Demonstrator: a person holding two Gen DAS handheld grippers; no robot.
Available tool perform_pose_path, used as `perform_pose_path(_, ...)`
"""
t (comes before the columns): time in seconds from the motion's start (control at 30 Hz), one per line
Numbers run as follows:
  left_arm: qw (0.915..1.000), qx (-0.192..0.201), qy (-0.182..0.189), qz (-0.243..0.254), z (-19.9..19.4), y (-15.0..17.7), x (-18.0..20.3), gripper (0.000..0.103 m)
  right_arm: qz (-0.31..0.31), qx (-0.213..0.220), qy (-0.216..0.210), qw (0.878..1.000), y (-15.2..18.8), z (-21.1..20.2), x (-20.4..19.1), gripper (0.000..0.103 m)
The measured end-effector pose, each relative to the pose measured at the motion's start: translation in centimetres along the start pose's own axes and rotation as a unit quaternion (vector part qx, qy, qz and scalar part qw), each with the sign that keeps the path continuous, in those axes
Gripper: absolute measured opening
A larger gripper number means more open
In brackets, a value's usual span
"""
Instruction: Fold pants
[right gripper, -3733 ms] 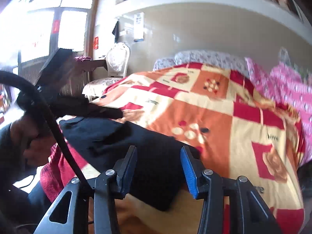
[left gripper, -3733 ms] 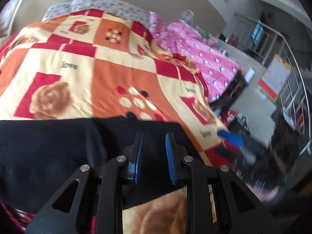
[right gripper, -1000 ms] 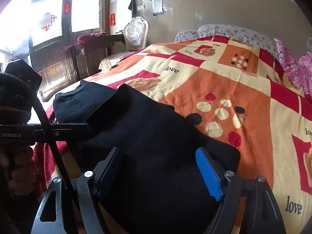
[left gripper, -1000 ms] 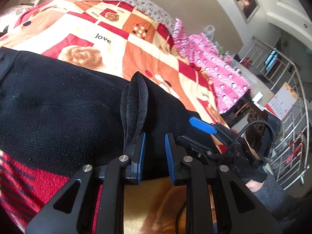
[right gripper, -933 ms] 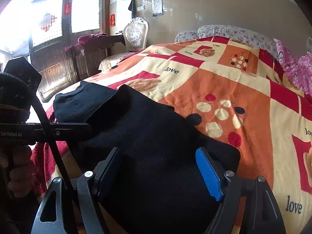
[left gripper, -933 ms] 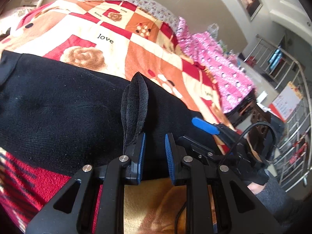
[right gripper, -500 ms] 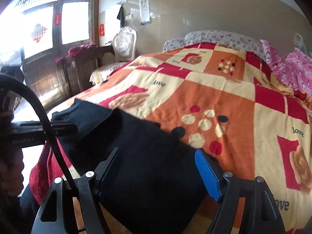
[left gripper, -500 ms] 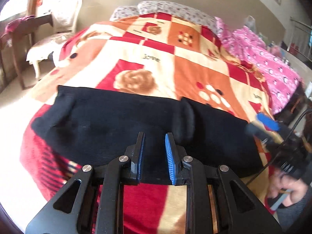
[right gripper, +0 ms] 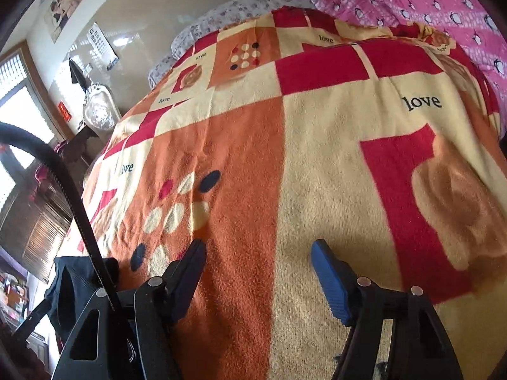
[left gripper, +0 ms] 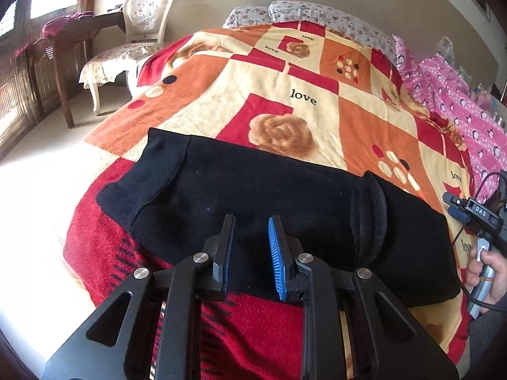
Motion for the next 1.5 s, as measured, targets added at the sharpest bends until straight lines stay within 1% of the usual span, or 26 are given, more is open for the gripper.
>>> perform_pose_path(0.2, 0.9999, -0.005, -0.015, -0.002, 0.6, -0.3, -0.7, 0.02, -0.047, -0.018, -0.017, 0.999, 0.7, 0.3, -2.0, 0.068)
perform_pose_path(0.23, 0.9999, -0.003, -0.013, -0.002, 0.4, -0.4, -0.9, 0.02, -0.047, -0.018, -0.016, 0.999, 0.7, 0.2, -2.1, 0.068)
perform_pose_path(0.3, 0.9998, 0.005, 0.005, -0.017, -0.3, -0.5, -2.3, 0.02, -0.044, -0.017, -0.018, 0.999, 0.7, 0.0, -2.0, 0.068)
perform_pose_path(0.37, 0.9977, 0.003, 0.031, -0.06, -1.1, -0.4, -5.0, 0.02, -0.041, -0.017, -0.021, 0.999, 0.7, 0.1, -1.7, 0.068)
perform_pose_path(0.43, 0.9923, -0.002, 0.056, -0.11, -1.8, 0.0, -7.8, 0.02, -0.04, -0.015, -0.023, 0.999, 0.7, 0.0, -1.6, 0.068)
perform_pose_path(0.47, 0.9889, -0.001, 0.057, -0.137, -2.3, 0.3, -9.1, 0.02, -0.04, -0.014, -0.024, 0.999, 0.8, -0.1, -1.7, 0.068)
perform_pose_path(0.5, 0.9855, 0.001, 0.058, -0.159, -2.6, 0.5, -10.1, 0.022, -0.041, -0.014, -0.024, 0.999, 0.7, 0.1, -1.7, 0.068)
perform_pose_path(0.53, 0.9814, 0.002, 0.064, -0.181, -2.7, 0.7, -11.0, 0.035, -0.042, -0.014, -0.024, 0.999, 0.7, 0.0, -1.8, 0.068)
perform_pose_path(0.57, 0.9759, 0.002, 0.076, -0.205, -2.7, 0.9, -11.8, 0.043, -0.043, -0.015, -0.024, 0.999, 0.7, 0.1, -1.8, 0.068)
perform_pose_path(0.6, 0.9692, 0.001, 0.088, -0.23, -2.6, 1.1, -12.4, 0.055, -0.044, -0.015, -0.024, 0.999, 0.6, 0.2, -1.8, 0.068)
perform_pose_path(0.67, 0.9553, -0.008, 0.119, -0.271, -2.0, 1.3, -13.0, 0.056, -0.046, -0.016, -0.023, 0.999, 0.6, 0.2, -1.8, 0.068)
perform_pose_path(0.77, 0.9225, -0.028, 0.193, -0.333, -0.3, 1.6, -13.3, 0.056, -0.045, -0.016, -0.025, 0.999, 0.6, 0.1, -1.9, 0.068)
perform_pose_path(0.8, 0.9132, -0.034, 0.204, -0.351, 0.3, 1.6, -13.4, 0.056, -0.045, -0.015, -0.025, 0.999, 0.6, 0.2, -1.9, 0.068)
perform_pose_path(0.83, 0.903, -0.026, 0.215, -0.371, 0.4, 1.6, -13.6, 0.057, -0.045, -0.015, -0.025, 0.999, 0.6, 0.2, -2.0, 0.068)
perform_pose_path(0.87, 0.8929, -0.023, 0.229, -0.387, 0.6, 1.3, -13.9, 0.059, -0.045, -0.016, -0.025, 0.999, 0.6, 0.2, -2.0, 0.068)
perform_pose_path(0.9, 0.8808, -0.024, 0.242, -0.407, 0.8, 1.2, -14.2, 0.063, -0.045, -0.016, -0.025, 0.999, 0.6, 0.2, -2.0, 0.068)
perform_pose_path(0.93, 0.8661, -0.02, 0.256, -0.429, 0.9, 1.2, -14.5, 0.069, -0.045, -0.016, -0.024, 0.999, 0.6, 0.2, -2.0, 0.068)
perform_pose_path(0.97, 0.8542, -0.02, 0.269, -0.444, 1.1, 0.9, -14.9, 0.072, -0.045, -0.015, -0.024, 0.999, 0.6, 0.2, -2.0, 0.068)
perform_pose_path(1.03, 0.8407, -0.019, 0.282, -0.462, 1.4, 0.7, -15.4, 0.072, -0.046, -0.016, -0.022, 0.999, 0.6, 0.1, -2.0, 0.068)
perform_pose_path(1.1, 0.8329, -0.016, 0.292, -0.47, 1.7, 0.5, -16.0, 0.072, -0.047, -0.017, -0.021, 0.999, 0.7, 0.2, -2.1, 0.068)
perform_pose_path(1.17, 0.8283, -0.015, 0.294, -0.477, 1.9, 0.1, -16.4, 0.072, -0.048, -0.017, -0.02, 0.999, 0.6, 0.2, -2.1, 0.068)
perform_pose_path(1.2, 0.8283, -0.015, 0.293, -0.478, 1.8, 0.0, -16.5, 0.072, -0.047, -0.017, -0.02, 0.999, 0.6, 0.2, -2.1, 0.068)
perform_pose_path(1.3, 0.8403, -0.001, 0.277, -0.466, 1.6, -0.9, -16.7, 0.072, -0.047, -0.017, -0.02, 0.999, 0.6, 0.2, -2.1, 0.068)
perform_pose_path(1.33, 0.8405, 0.002, 0.275, -0.467, 1.7, -0.9, -17.0, 0.072, -0.048, -0.017, -0.02, 0.999, 0.6, 0.2, -2.1, 0.068)
perform_pose_path(1.4, 0.8357, -0.006, 0.29, -0.466, 1.7, -0.7, -16.5, 0.072, -0.048, -0.017, -0.02, 0.999, 0.6, 0.2, -2.1, 0.068)
perform_pose_path(1.5, 0.8454, -0.009, 0.299, -0.442, 1.0, -0.2, -14.9, 0.072, -0.047, -0.017, -0.02, 0.999, 0.6, 0.2, -2.1, 0.068)
Point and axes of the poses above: each gripper's, at about its wrist camera, not at the fingertips, and z roughly the way its jaws point, x to its right, y to its underside, the point moved 3 cm from there along z, roughly the way its jaws point, and after that the axes turned 3 degrees about -z, right-handed, at the moved point
